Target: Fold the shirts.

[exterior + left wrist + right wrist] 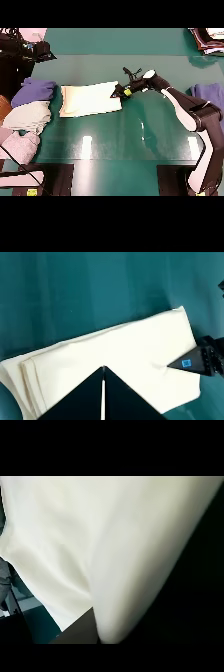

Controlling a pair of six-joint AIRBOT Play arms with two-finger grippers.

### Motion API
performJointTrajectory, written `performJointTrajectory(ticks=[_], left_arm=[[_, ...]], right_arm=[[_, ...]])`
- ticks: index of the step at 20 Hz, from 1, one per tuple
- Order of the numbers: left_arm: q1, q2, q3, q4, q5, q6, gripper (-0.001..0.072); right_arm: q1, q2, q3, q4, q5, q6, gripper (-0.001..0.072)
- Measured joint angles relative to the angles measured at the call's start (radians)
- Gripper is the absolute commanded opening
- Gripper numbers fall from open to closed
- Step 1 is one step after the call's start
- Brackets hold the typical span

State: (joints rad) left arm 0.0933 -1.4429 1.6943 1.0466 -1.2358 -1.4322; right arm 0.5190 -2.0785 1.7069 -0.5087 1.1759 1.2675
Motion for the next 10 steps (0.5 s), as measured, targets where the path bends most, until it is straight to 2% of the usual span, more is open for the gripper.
performJointTrajectory(ticks=[5, 10], left_arm=[[-0.044, 0.0, 0.0, 0.0, -0.023, 0.0, 0.0021], [-0.155, 0.0, 0.0, 0.004, -0.018, 0.005, 0.0021]], right_arm=[[-0.063, 0.076, 0.04, -0.052, 0.012, -0.024, 0.0014], [-0.307, 0.301, -0.074, -0.174, -0.002, -0.004, 0.0014]])
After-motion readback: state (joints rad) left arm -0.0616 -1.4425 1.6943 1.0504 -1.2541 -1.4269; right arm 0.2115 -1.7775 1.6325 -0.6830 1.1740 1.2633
